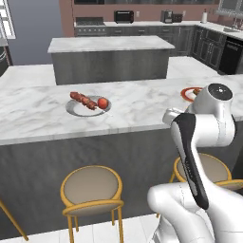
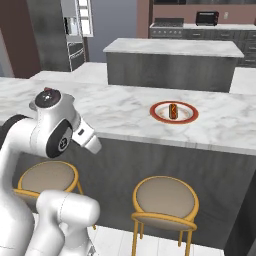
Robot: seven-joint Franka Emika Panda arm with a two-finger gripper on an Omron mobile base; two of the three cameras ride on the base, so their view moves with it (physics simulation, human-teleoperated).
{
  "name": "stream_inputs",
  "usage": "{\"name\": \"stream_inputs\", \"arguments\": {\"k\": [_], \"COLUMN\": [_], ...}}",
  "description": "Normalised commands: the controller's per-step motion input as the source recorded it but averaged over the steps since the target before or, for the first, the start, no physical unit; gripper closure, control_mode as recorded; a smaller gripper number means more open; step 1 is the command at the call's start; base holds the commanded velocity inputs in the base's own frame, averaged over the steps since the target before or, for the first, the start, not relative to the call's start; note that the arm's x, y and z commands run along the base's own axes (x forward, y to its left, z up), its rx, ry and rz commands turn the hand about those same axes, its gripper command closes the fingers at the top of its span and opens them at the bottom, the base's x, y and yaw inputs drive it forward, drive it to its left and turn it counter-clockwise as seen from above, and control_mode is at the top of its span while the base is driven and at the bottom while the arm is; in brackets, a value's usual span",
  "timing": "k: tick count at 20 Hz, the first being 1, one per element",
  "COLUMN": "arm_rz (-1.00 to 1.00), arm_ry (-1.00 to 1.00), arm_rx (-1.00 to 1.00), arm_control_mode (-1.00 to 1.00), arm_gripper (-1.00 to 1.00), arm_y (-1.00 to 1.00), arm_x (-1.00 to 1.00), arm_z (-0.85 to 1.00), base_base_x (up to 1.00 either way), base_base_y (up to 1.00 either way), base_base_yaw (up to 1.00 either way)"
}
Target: Pick up the peach and mango from the fridge and place one fruit on each plate on the dining counter.
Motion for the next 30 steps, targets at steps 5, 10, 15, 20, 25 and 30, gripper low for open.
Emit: {"name": "stream_inputs", "arguments": {"k": [5,10,15,20,25,30], "arm_rz": [0.00,0.00,0.00,0.00,0.00,0.00], "arm_ry": [-0.02,0.01,0.07,0.00,0.00,0.00], "arm_rx": [0.00,-0.02,-0.05,-0.03,-0.04,0.00], "arm_control_mode": [-1.00,-1.00,-1.00,-1.00,1.00,1.00], "arm_gripper": [-1.00,-1.00,-1.00,-1.00,-1.00,-1.00], "arm_y": [-0.03,0.04,0.08,0.00,0.04,0.00], "arm_x": [-0.48,-0.25,0.00,-0.07,-0.10,0.00], "arm_z": [-0.58,-0.45,-0.27,-0.28,-0.21,0.00], "base_base_x": [0.00,0.00,0.00,0.00,-0.05,-0.47], "base_base_y": [0.00,0.00,0.00,0.00,0.01,0.00], "base_base_yaw": [0.00,0.00,0.00,0.00,0.00,0.01]}}
